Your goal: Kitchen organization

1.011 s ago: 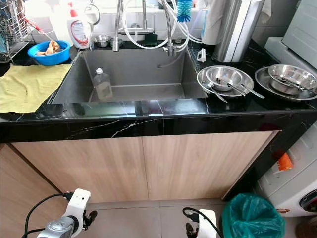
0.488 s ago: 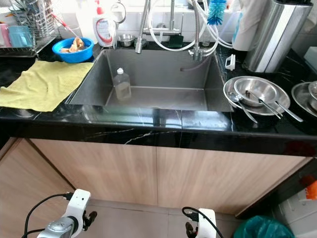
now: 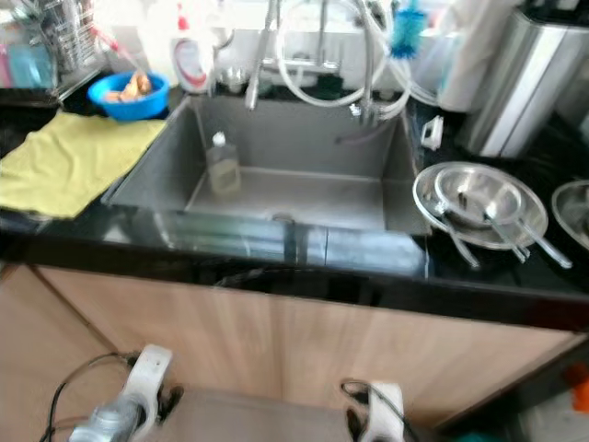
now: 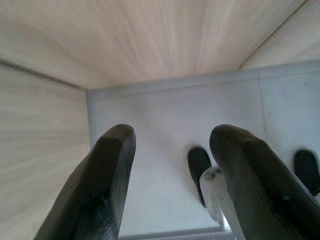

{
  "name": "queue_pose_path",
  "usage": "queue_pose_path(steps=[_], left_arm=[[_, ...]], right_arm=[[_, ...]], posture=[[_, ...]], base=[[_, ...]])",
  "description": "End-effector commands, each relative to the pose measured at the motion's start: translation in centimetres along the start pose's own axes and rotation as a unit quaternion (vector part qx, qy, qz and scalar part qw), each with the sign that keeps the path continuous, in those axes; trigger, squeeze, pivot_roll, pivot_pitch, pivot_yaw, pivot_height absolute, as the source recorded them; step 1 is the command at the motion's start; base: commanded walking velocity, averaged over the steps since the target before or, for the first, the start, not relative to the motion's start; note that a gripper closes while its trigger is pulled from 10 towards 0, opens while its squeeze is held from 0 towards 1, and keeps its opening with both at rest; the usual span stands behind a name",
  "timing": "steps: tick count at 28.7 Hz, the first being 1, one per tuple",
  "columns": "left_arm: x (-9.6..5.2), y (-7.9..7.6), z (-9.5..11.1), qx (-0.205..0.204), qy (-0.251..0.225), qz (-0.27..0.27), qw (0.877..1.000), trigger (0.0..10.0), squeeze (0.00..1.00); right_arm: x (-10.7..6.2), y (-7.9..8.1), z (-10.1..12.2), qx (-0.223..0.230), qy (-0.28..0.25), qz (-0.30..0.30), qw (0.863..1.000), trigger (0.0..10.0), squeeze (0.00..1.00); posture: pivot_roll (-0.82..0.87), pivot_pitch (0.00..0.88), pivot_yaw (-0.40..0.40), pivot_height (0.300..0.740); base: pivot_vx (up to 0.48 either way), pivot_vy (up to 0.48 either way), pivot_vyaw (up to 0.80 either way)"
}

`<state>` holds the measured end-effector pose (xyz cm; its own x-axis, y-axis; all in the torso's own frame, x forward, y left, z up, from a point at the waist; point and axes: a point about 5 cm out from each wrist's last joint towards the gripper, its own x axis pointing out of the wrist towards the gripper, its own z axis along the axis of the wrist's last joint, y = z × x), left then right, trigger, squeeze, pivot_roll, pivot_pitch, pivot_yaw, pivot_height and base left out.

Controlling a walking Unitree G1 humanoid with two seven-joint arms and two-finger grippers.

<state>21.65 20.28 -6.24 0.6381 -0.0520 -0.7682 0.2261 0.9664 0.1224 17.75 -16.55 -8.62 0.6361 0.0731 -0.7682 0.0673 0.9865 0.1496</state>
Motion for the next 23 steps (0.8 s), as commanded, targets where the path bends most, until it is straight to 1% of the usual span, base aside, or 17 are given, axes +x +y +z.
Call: queue_pose_path(steps=[1,13,20,23], left_arm=[[0.26,-0.57,1.00,0.005,-0.015,-0.009,1.000,10.0,0.00],[0.26,-0.67,1.02,0.003,-0.018,-0.011,1.000,10.0,0.00],[0.32,-0.77,1.25,0.013,-0.019,-0.013,1.000,10.0,0.00],[0.30,-0.57,1.42,0.015,-0.023,-0.013,1.000,10.0,0.00]], right_arm=[[-0.52,-1.33,-1.16,0.004,0.019,-0.019,1.000,10.0,0.00],[-0.51,-1.40,-1.11,0.007,0.019,-0.024,1.000,10.0,0.00],[-0.49,-1.43,-0.98,0.009,0.014,-0.027,0.999,10.0,0.00],[-0.50,-1.49,-0.85,0.009,0.006,-0.032,0.999,10.0,0.00]], posture=[[0.04,0.000,0.005,0.740],[0.03,0.000,0.007,0.740],[0.02,0.000,0.012,0.740],[0.02,0.000,0.012,0.740]], base=[[0.000,0.000,0.00],[0.000,0.000,0.00],[0.000,0.000,0.00],[0.000,0.000,0.00]])
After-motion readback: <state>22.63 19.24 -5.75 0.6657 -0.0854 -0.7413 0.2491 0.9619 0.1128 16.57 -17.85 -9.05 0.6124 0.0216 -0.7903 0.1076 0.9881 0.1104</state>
